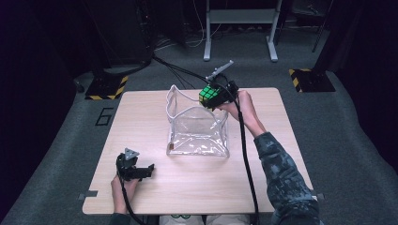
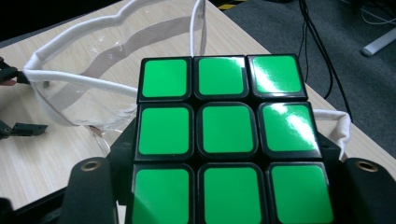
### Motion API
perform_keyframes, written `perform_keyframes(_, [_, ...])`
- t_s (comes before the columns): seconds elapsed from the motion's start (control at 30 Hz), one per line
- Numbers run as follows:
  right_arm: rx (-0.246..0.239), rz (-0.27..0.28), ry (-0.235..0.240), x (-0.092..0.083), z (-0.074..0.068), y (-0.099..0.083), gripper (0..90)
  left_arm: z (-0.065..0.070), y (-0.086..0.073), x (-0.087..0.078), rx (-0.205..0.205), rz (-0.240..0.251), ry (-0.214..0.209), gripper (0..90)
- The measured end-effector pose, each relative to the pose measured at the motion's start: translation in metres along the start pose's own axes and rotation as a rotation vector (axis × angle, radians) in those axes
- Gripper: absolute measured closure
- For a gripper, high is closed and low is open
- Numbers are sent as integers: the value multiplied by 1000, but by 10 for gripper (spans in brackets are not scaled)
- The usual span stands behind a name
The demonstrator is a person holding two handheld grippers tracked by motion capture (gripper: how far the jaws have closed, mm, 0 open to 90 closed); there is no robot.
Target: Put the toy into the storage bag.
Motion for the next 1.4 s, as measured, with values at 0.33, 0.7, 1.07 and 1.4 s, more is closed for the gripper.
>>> perform_keyframes(0.33, [13,-32,-9,17,6,-2,333,0,0,0,0,1,1,17])
perform_keyframes(0.7, [39,-73,-7,31,9,-4,332,0,0,0,1,1,0,18])
perform_keyframes(1.07, [64,-81,-7,36,8,-6,254,0,0,0,1,1,0,18])
perform_keyframes(1.4, [40,-45,2,16,-3,-6,33,0,0,0,-1,3,-1,26])
Point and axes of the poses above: each handheld gripper's, and its own axes: x roughly forward along the jaws, y roughly out of its top, z roughly to its right, the point moved 2 cm from there along x, roughly forward along the jaws, and after that the axes turned 11 degrees about -y, right-handed, at the moved point
